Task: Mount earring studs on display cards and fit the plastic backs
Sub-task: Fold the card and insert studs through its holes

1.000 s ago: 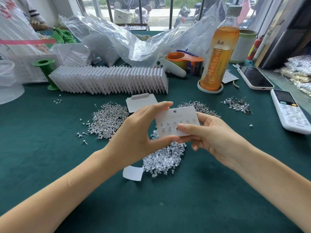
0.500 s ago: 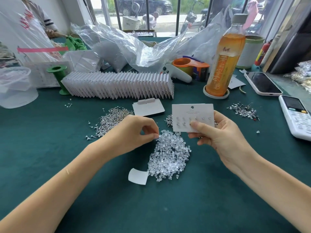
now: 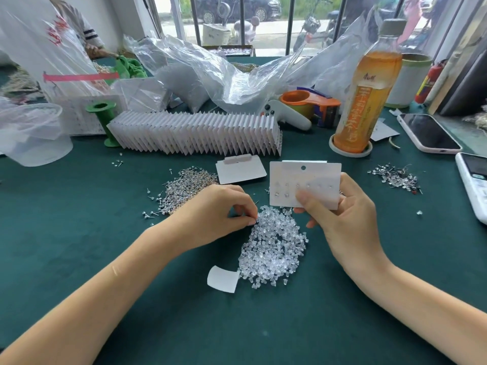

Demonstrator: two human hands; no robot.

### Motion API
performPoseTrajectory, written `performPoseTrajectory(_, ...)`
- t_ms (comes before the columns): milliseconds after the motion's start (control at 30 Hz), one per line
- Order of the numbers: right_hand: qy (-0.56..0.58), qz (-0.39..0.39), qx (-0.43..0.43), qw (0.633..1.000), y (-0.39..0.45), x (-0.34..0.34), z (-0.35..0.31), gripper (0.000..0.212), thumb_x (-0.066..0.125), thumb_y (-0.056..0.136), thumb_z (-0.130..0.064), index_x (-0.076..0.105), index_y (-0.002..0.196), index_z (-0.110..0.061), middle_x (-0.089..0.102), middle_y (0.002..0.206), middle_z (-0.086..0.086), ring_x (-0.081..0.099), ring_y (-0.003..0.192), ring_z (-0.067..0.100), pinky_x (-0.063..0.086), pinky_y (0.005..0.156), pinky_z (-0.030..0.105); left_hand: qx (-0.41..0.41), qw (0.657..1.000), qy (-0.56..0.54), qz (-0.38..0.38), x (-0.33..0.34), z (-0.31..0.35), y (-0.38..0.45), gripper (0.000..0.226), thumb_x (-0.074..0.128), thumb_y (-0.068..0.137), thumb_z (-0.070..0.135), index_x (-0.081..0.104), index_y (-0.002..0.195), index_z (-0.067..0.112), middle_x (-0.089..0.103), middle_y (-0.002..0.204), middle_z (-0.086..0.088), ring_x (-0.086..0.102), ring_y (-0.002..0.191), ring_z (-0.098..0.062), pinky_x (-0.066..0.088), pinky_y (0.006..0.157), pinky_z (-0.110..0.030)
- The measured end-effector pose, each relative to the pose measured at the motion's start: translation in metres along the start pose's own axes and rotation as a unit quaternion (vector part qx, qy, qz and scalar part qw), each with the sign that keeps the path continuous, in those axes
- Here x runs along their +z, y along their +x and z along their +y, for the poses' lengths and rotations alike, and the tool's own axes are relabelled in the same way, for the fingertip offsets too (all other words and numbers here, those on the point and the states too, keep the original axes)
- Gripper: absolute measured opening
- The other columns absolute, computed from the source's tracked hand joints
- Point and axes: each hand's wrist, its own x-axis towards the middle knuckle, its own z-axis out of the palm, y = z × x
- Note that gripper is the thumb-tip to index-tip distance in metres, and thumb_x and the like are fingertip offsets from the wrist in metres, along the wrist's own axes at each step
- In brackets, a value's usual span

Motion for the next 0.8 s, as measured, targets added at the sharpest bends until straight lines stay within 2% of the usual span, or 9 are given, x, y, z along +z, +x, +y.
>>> performPoseTrajectory(200,-0.003,-0.012,-0.012,1.000,-0.003,0.001,0.000,0.025,0.072,0.081,-0.011,0.059,0.099,-0.023,0.074,0.088,-0.014,0.071,0.069,0.011,0.047,0.046,0.016,-0.030,0.996,-0.083,0.008,-0.003,-0.002,-0.001,0.010,0.073,0.080,0.007,0.070,0.081,0.016,0.067,0.075,0.011,0.059,0.067,0.003,0.042,0.066,-0.007)
performPoseTrajectory(333,-0.017,-0.053,-0.081,0.995,-0.008,-0.001,0.000,0.024,0.071,0.077,-0.020,0.061,0.094,-0.034,0.072,0.093,-0.020,0.070,0.076,0.005,0.049,0.053,0.013,-0.063,0.979,-0.195,0.005,-0.011,0.001,-0.001,0.013,0.072,0.078,0.002,0.071,0.079,0.015,0.073,0.079,0.001,0.066,0.072,-0.009,0.053,0.072,-0.024)
performPoseTrajectory(400,-0.077,-0.099,-0.169,0.978,-0.007,-0.005,0.001,0.020,0.071,0.079,-0.020,0.063,0.093,-0.033,0.069,0.098,-0.026,0.068,0.080,0.003,0.052,0.058,0.016,-0.064,0.967,-0.248,-0.010,-0.017,0.004,0.000,0.016,0.070,0.079,-0.003,0.070,0.080,0.012,0.073,0.083,-0.007,0.066,0.075,-0.015,0.054,0.075,-0.028)
performPoseTrajectory(467,-0.165,-0.147,-0.301,0.928,-0.001,-0.014,0.004,0.018,0.069,0.087,-0.014,0.061,0.102,-0.021,0.064,0.098,-0.027,0.063,0.079,0.002,0.053,0.062,0.018,-0.063,0.956,-0.284,-0.030,-0.023,0.007,0.004,0.020,0.068,0.079,-0.008,0.070,0.081,0.012,0.073,0.083,-0.007,0.065,0.074,-0.012,0.054,0.071,-0.020)
performPoseTrajectory(567,-0.250,-0.229,-0.456,0.823,0.013,-0.027,0.009,0.015,0.060,0.090,-0.006,0.056,0.104,-0.010,0.067,0.092,-0.004,0.062,0.080,0.015,0.053,0.067,0.027,-0.067,0.948,-0.305,-0.060,-0.032,0.017,0.016,0.014,0.070,0.079,-0.001,0.073,0.083,0.012,0.074,0.083,-0.001,0.066,0.076,-0.007,0.050,0.072,-0.014)
performPoseTrajectory(600,-0.277,-0.243,-0.487,0.792,0.016,-0.030,0.010,0.012,0.055,0.094,-0.004,0.056,0.104,-0.009,0.069,0.091,0.005,0.063,0.081,0.021,0.053,0.068,0.030,-0.066,0.946,-0.310,-0.075,-0.033,0.021,0.021,0.013,0.071,0.079,0.001,0.073,0.085,0.013,0.074,0.085,-0.001,0.066,0.078,-0.007,0.051,0.075,-0.015)
performPoseTrajectory(667,-0.332,-0.246,-0.542,0.732,0.019,-0.034,0.010,0.008,0.051,0.097,-0.005,0.056,0.103,-0.007,0.068,0.088,0.011,0.063,0.080,0.026,0.053,0.067,0.031,-0.060,0.941,-0.312,-0.117,-0.033,0.028,0.029,0.013,0.071,0.080,0.003,0.073,0.088,0.013,0.074,0.087,-0.002,0.066,0.081,-0.008,0.052,0.081,-0.018)
performPoseTrajectory(733,-0.379,-0.234,-0.586,0.677,0.021,-0.037,0.009,0.010,0.058,0.094,-0.003,0.056,0.102,-0.008,0.068,0.083,0.011,0.063,0.076,0.026,0.053,0.065,0.029,-0.057,0.936,-0.312,-0.153,-0.029,0.033,0.035,0.012,0.071,0.081,0.003,0.072,0.089,0.012,0.073,0.086,0.000,0.065,0.081,-0.007,0.051,0.080,-0.017)
performPoseTrajectory(800,-0.406,-0.223,-0.610,0.644,0.022,-0.039,0.009,0.021,0.065,0.087,0.002,0.055,0.102,-0.009,0.068,0.080,0.009,0.063,0.071,0.025,0.053,0.062,0.028,-0.058,0.930,-0.321,-0.168,-0.023,0.036,0.037,0.011,0.071,0.080,0.005,0.072,0.089,0.012,0.073,0.085,0.002,0.065,0.080,-0.006,0.050,0.077,-0.016)
